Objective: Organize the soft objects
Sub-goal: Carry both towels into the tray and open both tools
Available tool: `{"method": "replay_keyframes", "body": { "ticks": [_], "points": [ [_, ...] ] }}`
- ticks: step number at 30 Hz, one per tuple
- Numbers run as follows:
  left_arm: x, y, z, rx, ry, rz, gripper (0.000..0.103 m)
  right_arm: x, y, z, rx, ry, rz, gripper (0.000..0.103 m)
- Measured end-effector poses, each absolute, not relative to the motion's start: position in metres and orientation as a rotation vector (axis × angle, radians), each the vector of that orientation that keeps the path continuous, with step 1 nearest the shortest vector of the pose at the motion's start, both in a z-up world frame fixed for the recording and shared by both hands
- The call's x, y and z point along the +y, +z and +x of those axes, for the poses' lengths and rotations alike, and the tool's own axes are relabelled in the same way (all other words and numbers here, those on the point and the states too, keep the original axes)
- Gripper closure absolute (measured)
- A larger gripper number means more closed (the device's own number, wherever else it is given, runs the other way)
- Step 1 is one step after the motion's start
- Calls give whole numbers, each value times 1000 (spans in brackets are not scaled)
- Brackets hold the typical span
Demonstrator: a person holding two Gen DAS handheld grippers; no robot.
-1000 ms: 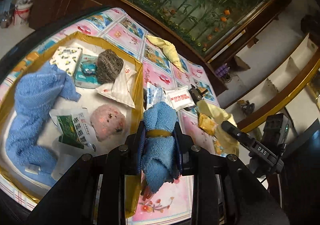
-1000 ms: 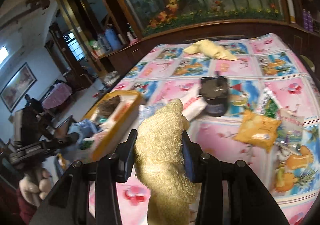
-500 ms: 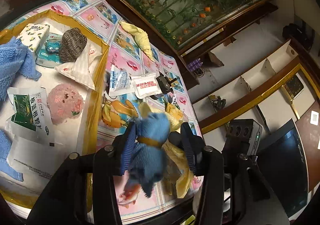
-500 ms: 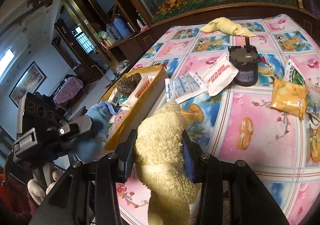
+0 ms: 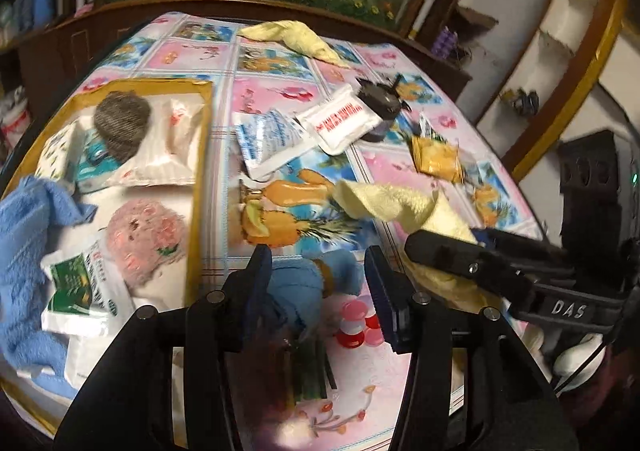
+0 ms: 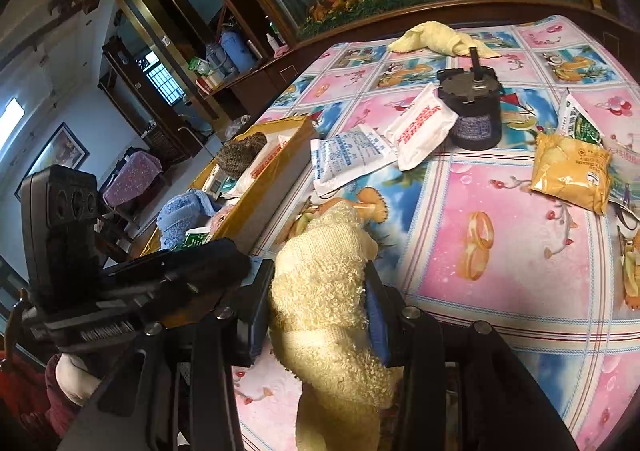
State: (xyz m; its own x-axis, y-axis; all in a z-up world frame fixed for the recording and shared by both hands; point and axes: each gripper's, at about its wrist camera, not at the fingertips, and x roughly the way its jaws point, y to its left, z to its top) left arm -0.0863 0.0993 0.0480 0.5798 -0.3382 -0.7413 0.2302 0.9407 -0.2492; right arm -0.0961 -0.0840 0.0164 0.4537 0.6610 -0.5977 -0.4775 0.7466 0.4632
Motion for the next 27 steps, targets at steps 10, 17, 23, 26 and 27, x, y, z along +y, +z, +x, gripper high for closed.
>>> {"method": "replay_keyframes", "body": {
  "ticks": [10,17,23,26,27],
  "points": [
    [74,24,-67,935,-229,100,65,-108,10,-88,846,694,287,61],
    [130,68,-74,827,-272,-249,67,-104,24,-85,825,711,284,62],
    [198,101,-100,739,-161,-369,67,-67,58,-81,806,815,257,62],
    [229,94,-107,750,-66,-379,67,-31,68,-76,828,905,267,62],
    [235,88,-109,762,-47,-386,67,-18,69,-73,845,935,275,62]
  ]
}}
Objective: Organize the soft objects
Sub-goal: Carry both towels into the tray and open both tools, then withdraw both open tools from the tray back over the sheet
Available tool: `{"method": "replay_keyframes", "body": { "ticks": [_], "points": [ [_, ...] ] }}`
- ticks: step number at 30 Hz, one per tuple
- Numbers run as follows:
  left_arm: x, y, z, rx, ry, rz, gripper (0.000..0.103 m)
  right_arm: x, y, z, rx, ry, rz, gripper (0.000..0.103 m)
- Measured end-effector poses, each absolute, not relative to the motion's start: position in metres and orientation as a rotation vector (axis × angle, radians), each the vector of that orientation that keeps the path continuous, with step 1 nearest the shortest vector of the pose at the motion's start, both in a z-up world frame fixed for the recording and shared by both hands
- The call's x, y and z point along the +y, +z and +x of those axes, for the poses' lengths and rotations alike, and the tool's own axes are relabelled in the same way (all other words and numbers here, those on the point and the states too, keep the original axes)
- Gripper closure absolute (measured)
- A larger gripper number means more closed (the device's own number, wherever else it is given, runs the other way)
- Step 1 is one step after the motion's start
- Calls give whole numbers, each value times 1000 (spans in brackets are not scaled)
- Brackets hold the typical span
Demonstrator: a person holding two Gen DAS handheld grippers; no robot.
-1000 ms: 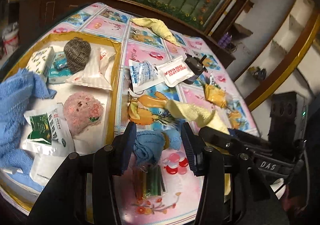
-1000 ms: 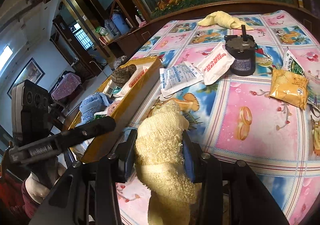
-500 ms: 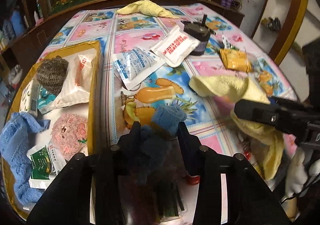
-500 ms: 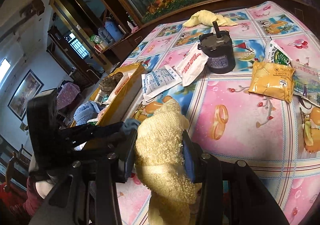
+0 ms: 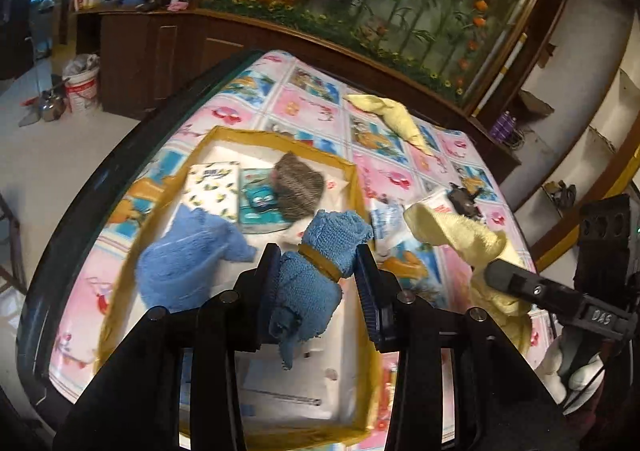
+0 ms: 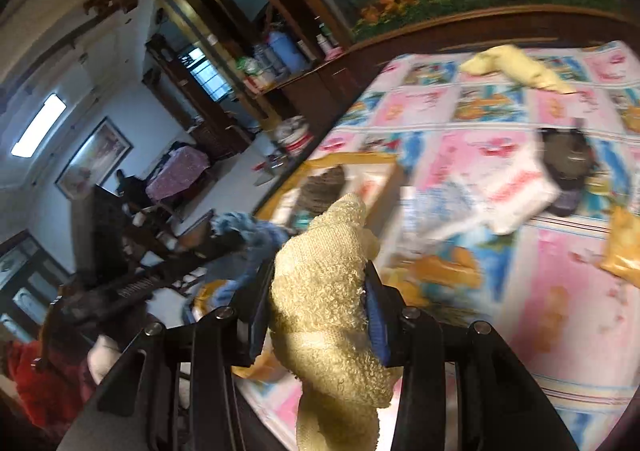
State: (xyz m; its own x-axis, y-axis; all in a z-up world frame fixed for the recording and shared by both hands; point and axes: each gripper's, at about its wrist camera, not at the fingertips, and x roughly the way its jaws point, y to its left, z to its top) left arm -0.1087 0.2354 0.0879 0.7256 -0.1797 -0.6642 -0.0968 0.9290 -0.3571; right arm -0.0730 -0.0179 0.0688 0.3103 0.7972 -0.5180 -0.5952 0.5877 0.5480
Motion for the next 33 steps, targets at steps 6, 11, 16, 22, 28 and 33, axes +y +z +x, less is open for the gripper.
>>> {"method": "replay_keyframes", "body": {
  "ticks": [6,11,16,22,28,33],
  "points": [
    [246,43,-107,929,61,-362,52,71,56,-52,966,999,228,62],
    [258,33,-114,967,-51,-487,52,131,39,-25,1072,964,160,61],
    [267,42,-128,919,-77,-507,52,171,26,3,1086,858,-2,60],
    [272,56,-141,860,-72,-497,52,162,41,-8,1023,893,6,59],
    [269,62,-147,832,-53,-515,52,108,74,-35,872,905,77,50],
    [250,72,-154,822,-70,-497,52,47,67,-54,813,828,55,49]
  ]
}}
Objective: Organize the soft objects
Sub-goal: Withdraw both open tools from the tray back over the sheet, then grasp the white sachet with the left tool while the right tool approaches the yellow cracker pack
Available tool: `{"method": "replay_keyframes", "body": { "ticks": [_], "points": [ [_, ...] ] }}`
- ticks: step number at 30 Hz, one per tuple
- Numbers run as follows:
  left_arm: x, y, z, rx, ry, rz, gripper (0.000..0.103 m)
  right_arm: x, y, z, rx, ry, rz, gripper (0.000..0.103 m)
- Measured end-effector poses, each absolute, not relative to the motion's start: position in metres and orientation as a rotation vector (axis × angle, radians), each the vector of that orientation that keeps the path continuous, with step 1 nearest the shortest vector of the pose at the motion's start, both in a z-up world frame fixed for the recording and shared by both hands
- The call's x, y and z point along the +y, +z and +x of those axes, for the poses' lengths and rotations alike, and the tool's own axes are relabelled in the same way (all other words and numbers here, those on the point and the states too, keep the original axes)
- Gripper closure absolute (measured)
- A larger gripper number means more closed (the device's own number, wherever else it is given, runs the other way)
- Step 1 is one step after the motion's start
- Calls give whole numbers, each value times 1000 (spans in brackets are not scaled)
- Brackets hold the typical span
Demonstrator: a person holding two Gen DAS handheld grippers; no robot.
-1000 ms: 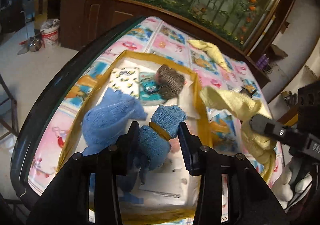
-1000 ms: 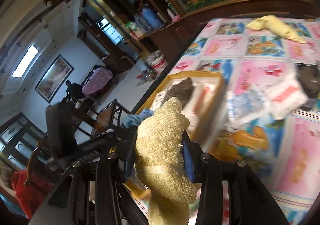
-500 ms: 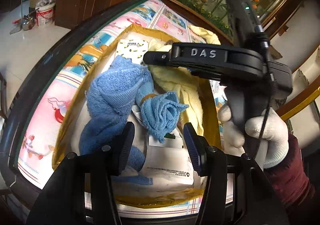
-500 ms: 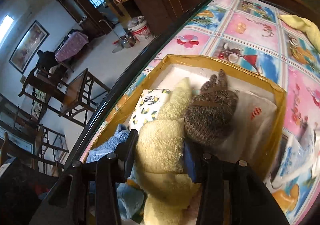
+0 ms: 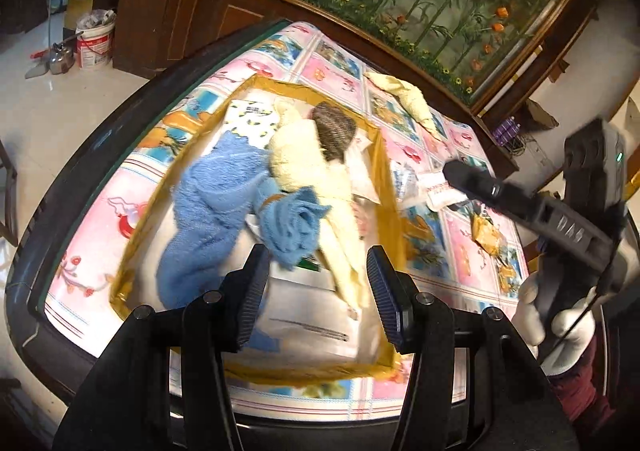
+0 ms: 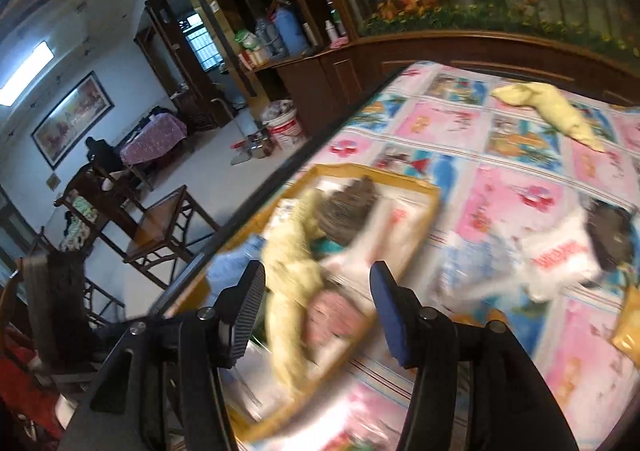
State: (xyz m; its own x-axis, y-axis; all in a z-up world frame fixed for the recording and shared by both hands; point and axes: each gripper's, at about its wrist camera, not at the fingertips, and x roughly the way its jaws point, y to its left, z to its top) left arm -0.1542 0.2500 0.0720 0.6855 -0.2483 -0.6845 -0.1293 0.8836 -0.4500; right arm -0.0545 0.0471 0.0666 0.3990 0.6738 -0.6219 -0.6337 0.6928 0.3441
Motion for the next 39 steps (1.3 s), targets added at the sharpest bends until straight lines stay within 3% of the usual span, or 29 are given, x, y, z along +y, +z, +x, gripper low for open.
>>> {"method": "replay_keyframes", "body": {
  "ticks": [12,23,39],
  "points": [
    [182,92,-157,831,-111,-354,52,-61,32,-59,848,674,142,49],
    [146,85,-145,876,-156,-281,52,-99,16,-64,868,637,214,49],
    [100,63,-107,984,-246,-256,52,-230,30,-31,803,330,366,48]
  ]
}}
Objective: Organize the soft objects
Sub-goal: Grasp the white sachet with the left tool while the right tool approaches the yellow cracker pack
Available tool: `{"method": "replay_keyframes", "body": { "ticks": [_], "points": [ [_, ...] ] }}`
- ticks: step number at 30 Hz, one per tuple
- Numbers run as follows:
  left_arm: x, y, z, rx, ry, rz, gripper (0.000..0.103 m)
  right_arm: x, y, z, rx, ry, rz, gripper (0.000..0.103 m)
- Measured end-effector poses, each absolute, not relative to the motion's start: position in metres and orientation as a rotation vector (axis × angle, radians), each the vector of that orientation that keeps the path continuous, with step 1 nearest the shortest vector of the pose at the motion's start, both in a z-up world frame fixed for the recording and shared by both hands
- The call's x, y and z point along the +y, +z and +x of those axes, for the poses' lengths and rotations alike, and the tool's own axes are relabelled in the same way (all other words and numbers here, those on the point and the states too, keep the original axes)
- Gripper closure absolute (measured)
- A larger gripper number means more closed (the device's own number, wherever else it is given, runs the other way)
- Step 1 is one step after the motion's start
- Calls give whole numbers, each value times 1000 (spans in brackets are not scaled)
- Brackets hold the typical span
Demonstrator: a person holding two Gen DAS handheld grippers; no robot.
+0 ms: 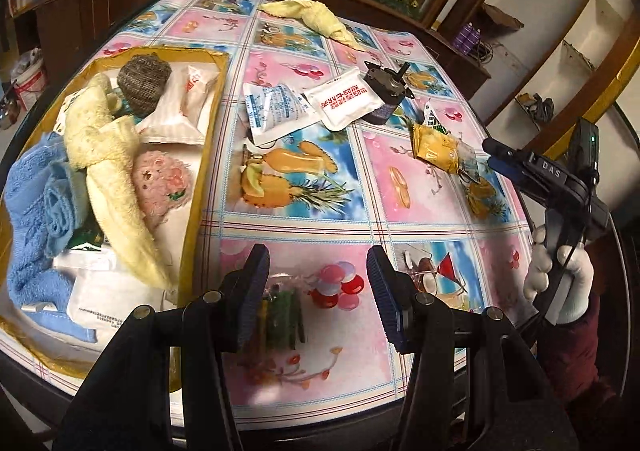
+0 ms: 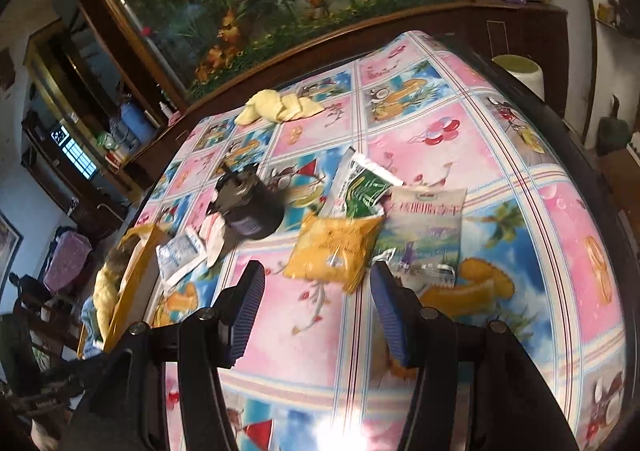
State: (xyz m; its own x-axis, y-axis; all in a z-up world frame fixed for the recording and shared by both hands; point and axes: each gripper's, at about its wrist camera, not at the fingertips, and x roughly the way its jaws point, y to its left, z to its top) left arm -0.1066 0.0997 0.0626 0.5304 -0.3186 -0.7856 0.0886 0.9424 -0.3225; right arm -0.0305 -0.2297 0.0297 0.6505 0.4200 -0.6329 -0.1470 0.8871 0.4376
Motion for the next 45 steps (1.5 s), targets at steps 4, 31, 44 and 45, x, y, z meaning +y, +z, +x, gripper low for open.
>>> {"method": "replay_keyframes", "body": {
  "ticks": [4,31,44,45],
  "points": [
    [92,66,-98,985,-248,-230,52,-216,27,-9,812,364,365,48],
    [35,19,37,1198,-366,232,72,-234,-2,24,824,321,480,48],
    [63,57,91,994,-173,-15,39,-231,-2,24,815,310,460,47],
    [61,49,97,1010,-159,-4,39,-231,-2,25,814,311,462,47]
  ]
}}
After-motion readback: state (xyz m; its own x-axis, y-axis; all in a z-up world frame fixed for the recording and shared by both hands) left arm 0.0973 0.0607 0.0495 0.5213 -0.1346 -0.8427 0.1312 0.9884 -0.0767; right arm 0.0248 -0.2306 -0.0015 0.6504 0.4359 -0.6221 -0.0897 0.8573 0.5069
